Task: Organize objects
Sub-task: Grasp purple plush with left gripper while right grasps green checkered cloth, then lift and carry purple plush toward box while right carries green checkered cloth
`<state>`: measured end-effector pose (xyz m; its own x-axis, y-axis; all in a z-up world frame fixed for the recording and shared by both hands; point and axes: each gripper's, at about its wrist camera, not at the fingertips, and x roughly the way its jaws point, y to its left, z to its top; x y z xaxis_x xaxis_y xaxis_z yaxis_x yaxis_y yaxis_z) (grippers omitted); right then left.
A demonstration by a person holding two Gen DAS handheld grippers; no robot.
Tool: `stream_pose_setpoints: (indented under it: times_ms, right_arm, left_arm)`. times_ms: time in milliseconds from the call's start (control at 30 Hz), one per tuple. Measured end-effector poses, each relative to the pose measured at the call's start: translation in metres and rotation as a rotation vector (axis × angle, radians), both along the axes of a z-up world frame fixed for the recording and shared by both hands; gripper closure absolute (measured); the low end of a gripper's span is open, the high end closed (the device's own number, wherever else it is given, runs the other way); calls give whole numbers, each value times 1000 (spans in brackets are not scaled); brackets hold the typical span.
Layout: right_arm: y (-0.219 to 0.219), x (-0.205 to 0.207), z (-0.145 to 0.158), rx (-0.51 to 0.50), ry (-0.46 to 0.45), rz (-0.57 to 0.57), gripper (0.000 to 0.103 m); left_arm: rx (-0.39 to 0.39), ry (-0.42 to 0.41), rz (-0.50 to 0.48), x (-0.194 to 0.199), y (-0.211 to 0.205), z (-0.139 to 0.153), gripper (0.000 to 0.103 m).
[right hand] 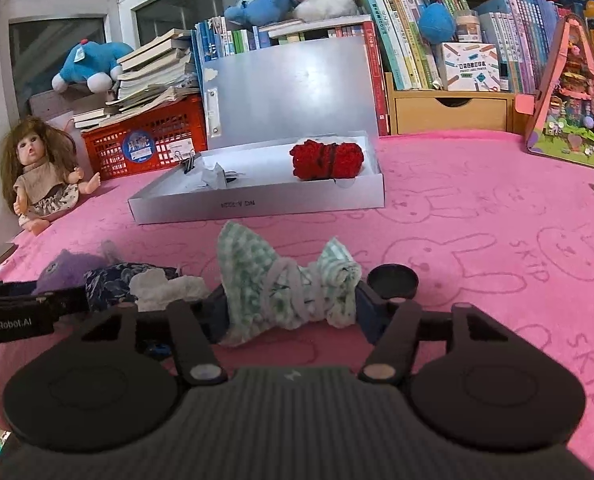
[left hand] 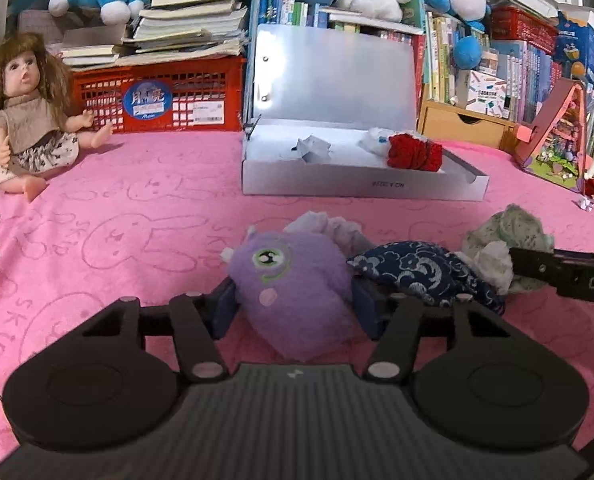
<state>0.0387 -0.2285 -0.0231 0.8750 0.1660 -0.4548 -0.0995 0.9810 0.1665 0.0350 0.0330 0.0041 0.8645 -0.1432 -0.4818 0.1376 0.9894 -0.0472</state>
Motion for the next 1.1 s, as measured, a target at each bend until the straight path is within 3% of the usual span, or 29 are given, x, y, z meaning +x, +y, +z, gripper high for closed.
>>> stream_pose_setpoints:
  times_ms: [200, 567, 1100]
  right_arm:
    - [-7, -2, 3, 43, 7, -8, 44]
    - [-9, -8, 28, 43, -47, -5, 45]
    - [-22, 23, 48, 80, -28, -45, 45]
  left_arm:
    - [21, -38, -19, -7, -4, 15, 39]
    - [-17, -69, -4, -10, 0, 37, 39]
    - [-29, -60, -23, 24, -7, 59, 39]
